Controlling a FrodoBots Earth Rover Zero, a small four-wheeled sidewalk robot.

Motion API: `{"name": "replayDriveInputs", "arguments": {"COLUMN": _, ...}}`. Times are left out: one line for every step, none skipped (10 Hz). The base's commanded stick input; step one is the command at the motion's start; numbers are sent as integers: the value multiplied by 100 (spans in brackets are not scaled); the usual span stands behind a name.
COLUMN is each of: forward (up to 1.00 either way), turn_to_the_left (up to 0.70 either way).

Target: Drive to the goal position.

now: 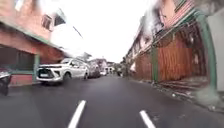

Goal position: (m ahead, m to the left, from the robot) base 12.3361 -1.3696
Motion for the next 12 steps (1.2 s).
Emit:
{"name": "replayDriveInputs", "arguments": {"forward": 100, "turn_to_the_left": -35}}
{"name": "replayDriveInputs", "arguments": {"forward": 100, "turn_to_the_left": -40}}
{"name": "replayDriveInputs", "arguments": {"forward": 100, "turn_to_the_left": -11}}
{"name": "replayDriveInputs", "arguments": {"forward": 100, "turn_to_the_left": 2}}
{"name": "replayDriveInputs", "arguments": {"forward": 100, "turn_to_the_left": 4}}
{"name": "replayDriveInputs", "arguments": {"forward": 100, "turn_to_the_left": 5}}
{"name": "replayDriveInputs", "arguments": {"forward": 100, "turn_to_the_left": 6}}
{"name": "replayDriveInputs", "arguments": {"forward": 100, "turn_to_the_left": -19}}
{"name": "replayDriveInputs", "arguments": {"forward": 100, "turn_to_the_left": -39}}
{"name": "replayDriveInputs", "arguments": {"forward": 100, "turn_to_the_left": -40}}
{"name": "replayDriveInputs", "arguments": {"forward": 100, "turn_to_the_left": -40}}
{"name": "replayDriveInputs", "arguments": {"forward": 100, "turn_to_the_left": -32}}
